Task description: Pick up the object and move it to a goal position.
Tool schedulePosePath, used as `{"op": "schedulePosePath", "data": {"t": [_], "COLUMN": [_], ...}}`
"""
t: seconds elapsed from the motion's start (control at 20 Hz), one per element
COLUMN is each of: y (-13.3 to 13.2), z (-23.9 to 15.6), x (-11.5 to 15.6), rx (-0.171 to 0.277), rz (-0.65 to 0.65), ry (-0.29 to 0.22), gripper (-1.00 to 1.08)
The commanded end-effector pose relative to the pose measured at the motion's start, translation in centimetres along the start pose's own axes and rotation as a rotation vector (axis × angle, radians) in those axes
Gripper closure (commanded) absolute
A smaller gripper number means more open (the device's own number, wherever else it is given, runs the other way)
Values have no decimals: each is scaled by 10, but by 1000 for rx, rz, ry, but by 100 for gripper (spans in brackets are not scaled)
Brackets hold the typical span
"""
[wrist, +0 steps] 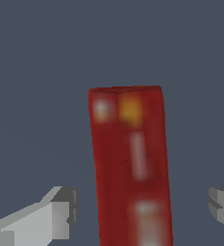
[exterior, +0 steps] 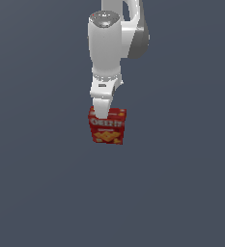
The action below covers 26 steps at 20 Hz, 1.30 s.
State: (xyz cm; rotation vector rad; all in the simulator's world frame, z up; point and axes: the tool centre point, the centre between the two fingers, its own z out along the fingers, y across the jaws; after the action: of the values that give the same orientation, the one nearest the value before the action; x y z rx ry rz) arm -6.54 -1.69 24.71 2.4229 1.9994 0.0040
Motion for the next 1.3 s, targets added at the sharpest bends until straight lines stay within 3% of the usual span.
{"op": "schedulePosePath", "data": {"t": [0.0, 0.65, 1.25], "y": [0, -1, -1], "z": [2, 8, 52], "x": [-1, -3, -4], "rx": [1, 2, 2], "rz": [-35, -81, -85], "ry": [-1, -2, -2], "gripper": [-92, -92, -92]}}
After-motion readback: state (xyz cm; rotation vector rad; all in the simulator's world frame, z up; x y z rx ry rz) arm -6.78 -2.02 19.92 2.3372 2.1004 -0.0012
